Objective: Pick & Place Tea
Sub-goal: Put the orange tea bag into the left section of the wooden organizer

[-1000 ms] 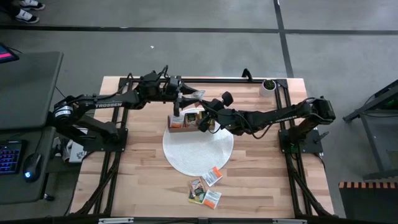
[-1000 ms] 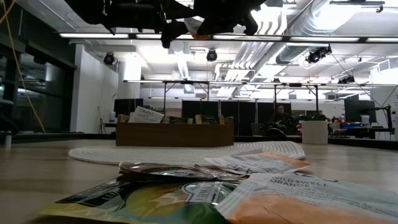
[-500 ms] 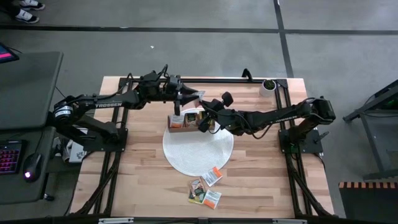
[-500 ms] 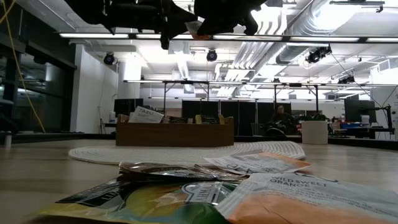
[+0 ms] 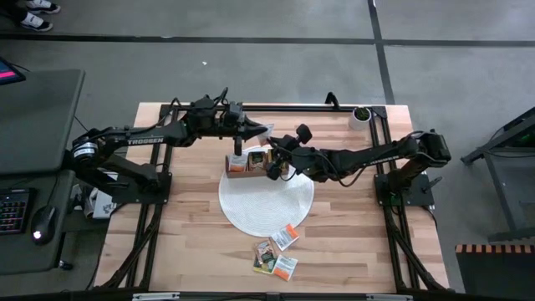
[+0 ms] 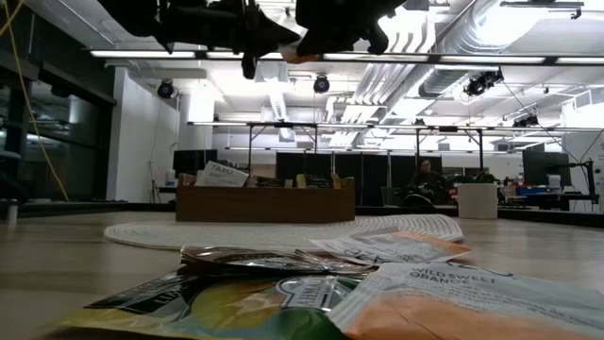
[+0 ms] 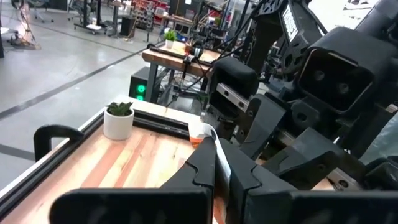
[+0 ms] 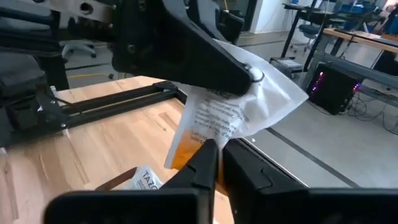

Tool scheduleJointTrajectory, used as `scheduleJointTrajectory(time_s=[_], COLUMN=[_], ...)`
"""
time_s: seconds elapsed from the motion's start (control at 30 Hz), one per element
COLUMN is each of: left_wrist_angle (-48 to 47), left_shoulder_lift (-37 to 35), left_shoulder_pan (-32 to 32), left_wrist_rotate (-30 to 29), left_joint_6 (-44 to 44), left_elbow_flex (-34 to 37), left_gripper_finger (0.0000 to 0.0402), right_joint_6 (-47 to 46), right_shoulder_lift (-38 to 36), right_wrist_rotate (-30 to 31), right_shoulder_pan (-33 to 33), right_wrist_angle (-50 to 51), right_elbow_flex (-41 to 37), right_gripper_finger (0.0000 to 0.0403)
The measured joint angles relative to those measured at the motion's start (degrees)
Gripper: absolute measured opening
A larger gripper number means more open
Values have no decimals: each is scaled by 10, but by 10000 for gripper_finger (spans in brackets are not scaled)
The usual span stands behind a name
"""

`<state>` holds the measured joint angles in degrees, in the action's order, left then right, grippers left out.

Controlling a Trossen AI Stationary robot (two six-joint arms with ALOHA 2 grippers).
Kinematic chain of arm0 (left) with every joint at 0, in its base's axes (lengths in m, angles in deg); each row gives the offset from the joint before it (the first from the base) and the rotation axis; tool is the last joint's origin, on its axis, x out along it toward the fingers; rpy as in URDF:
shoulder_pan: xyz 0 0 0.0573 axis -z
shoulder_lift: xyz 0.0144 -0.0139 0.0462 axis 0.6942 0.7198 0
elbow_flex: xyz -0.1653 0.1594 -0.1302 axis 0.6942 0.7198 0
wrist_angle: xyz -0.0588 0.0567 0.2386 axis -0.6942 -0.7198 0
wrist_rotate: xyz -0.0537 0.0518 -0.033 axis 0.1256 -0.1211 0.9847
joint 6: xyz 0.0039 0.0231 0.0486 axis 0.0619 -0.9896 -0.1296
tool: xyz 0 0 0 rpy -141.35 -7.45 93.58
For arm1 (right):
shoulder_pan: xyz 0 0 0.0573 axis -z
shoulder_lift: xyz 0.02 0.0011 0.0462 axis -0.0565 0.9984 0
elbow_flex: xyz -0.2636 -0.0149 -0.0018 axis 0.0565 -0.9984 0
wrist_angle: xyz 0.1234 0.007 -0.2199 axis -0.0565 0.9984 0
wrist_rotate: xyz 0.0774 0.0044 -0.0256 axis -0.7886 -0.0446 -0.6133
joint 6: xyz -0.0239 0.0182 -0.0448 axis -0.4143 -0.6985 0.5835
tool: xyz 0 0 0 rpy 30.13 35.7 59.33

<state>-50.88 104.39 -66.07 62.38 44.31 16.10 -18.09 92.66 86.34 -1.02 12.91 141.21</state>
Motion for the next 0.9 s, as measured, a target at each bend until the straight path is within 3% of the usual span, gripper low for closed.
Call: scheduleJointTrajectory(time_s=[0.3, 0.43, 0.67, 0.9], left_wrist_angle=[-46, -49, -36, -35], left_shoulder_lift=[-1, -4, -4, -8], left_shoulder_pan=[0, 0, 0, 0], left_wrist_rotate=[2, 30, 134, 169], left_joint_6=[-15, -20, -19, -19], left_elbow_flex=[0, 1, 1, 1], left_gripper_finger=[0, 0, 0, 0], right_joint_6=[46, 42, -11, -31], right_shoulder_lift=[-36, -53, -55, -55], right_wrist_rotate=[62, 80, -30, -99], right_shoulder_pan=[-31, -38, -25, -21], right_wrist_angle=[5, 14, 32, 31], right_elbow_flex=[0, 0, 0, 0], right_gripper_finger=[110, 137, 163, 166])
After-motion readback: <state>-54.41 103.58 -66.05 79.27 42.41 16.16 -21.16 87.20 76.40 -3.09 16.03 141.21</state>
